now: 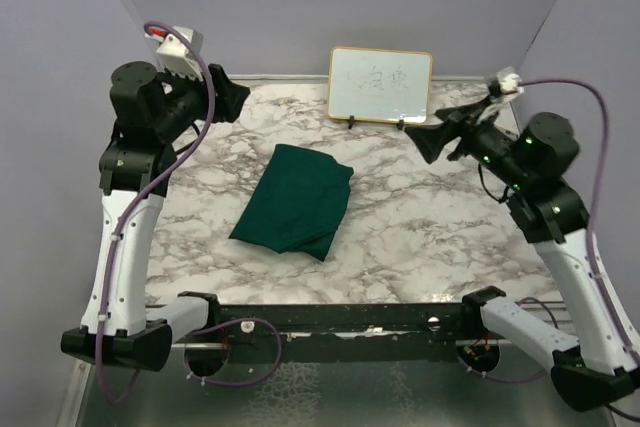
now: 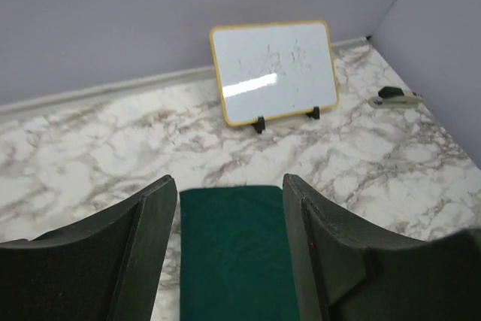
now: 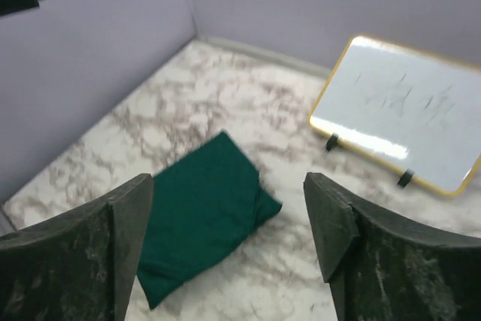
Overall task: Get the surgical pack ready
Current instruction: Reset both arms
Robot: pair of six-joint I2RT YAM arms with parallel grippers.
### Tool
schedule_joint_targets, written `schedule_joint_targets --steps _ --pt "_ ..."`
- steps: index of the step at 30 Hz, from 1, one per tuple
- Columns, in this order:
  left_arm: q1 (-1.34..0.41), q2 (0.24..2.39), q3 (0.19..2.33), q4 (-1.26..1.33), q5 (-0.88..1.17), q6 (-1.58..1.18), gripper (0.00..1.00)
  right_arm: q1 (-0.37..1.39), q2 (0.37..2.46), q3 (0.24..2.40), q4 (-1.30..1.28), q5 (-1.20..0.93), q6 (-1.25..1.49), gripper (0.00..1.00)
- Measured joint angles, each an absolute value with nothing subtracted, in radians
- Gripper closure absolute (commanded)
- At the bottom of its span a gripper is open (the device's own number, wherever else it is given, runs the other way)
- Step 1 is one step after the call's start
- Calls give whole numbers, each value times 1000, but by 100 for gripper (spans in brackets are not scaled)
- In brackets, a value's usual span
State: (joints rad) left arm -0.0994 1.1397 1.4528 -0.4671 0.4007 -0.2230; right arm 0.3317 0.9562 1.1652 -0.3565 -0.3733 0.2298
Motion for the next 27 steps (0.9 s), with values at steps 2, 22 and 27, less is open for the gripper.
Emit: schedule_joint_targets --steps 2,22,27 --pt "-104 1138 1546 -498 379 -183 36 332 902 1229 -359 -330 209 12" --pt "-178 970 1592 -514 188 -68 27 332 763 1387 -419 -128 73 3" --pt "-178 972 1576 -513 187 -72 27 332 752 1387 -422 -113 73 2"
